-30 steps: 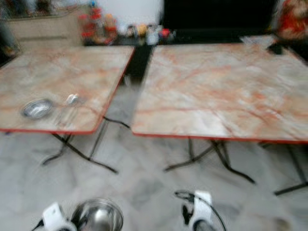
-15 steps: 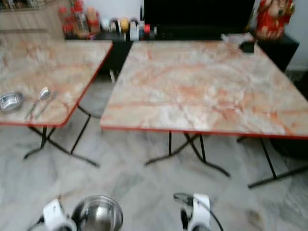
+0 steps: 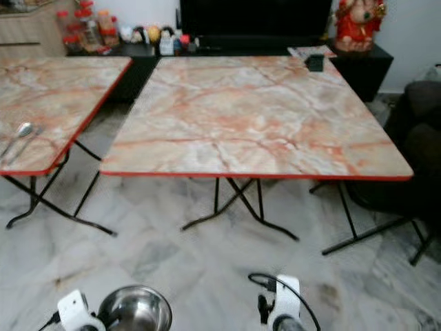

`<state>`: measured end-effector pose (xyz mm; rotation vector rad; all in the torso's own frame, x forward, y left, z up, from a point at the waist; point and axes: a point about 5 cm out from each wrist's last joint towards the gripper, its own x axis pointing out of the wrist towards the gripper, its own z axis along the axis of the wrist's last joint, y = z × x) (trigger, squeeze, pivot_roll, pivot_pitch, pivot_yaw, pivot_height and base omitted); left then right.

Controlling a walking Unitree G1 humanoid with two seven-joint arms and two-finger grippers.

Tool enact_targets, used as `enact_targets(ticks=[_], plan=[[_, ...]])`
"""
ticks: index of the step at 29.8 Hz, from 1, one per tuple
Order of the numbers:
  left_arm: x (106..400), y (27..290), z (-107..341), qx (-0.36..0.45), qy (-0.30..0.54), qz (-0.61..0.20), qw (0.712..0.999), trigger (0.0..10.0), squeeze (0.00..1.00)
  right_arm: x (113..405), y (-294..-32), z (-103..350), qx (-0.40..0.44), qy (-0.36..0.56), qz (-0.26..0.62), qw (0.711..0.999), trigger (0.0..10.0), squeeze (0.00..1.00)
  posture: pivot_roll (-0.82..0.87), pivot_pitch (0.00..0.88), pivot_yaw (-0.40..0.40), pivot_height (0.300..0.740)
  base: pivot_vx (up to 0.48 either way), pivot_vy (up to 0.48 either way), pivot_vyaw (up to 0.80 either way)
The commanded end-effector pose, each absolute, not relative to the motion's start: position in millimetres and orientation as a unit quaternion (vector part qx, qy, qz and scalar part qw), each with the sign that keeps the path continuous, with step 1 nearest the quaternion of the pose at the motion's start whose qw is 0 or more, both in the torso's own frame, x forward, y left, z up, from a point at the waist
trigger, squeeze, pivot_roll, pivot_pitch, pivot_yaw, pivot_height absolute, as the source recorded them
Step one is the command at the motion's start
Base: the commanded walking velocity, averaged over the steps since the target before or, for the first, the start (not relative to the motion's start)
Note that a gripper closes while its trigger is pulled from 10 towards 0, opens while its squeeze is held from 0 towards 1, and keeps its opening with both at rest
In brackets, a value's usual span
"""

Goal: Setting the table

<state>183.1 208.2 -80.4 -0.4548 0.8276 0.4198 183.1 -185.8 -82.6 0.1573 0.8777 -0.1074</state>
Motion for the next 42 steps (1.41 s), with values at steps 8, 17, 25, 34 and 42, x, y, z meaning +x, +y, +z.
enact_targets(ticks=[8,17,25,34,42], plan=[[176.7,219.7,-81.1,-0.206,0.397,0.213,0.869,10.0,0.00,192.4,-183.2,-78.4,0.077,0.415,-0.049,0.905,10.0,0.00,-0.04,0.000,0.013,0.740,0.241,0.000,-0.11],[180.7,215.8,-80.0,-0.215,0.394,0.211,0.868,10.0,0.00,191.0,-185.1,-78.8,0.073,0.415,-0.049,0.905,10.0,0.00,-0.05,0.000,0.012,0.740,0.347,0.000,-0.32],[181.0,213.7,-80.4,-0.215,0.397,0.207,0.868,10.0,0.00,192.1,-185.4,-78.1,0.077,0.412,-0.052,0.906,10.0,0.00,-0.06,0.000,0.021,0.740,0.352,0.000,0.00],[183.4,212.0,-79.6,-0.213,0.396,0.205,0.869,10.0,0.00,189.7,-183.9,-79.4,0.081,0.414,-0.053,0.905,10.0,0.00,-0.05,0.000,0.025,0.740,0.312,0.000,0.00],[183.0,211.4,-80.0,-0.215,0.398,0.206,0.868,10.0,0.00,190.7,-183.4,-79.0,0.083,0.413,-0.050,0.906,10.0,0.00,-0.05,0.000,0.021,0.740,0.000,0.000,0.00]])
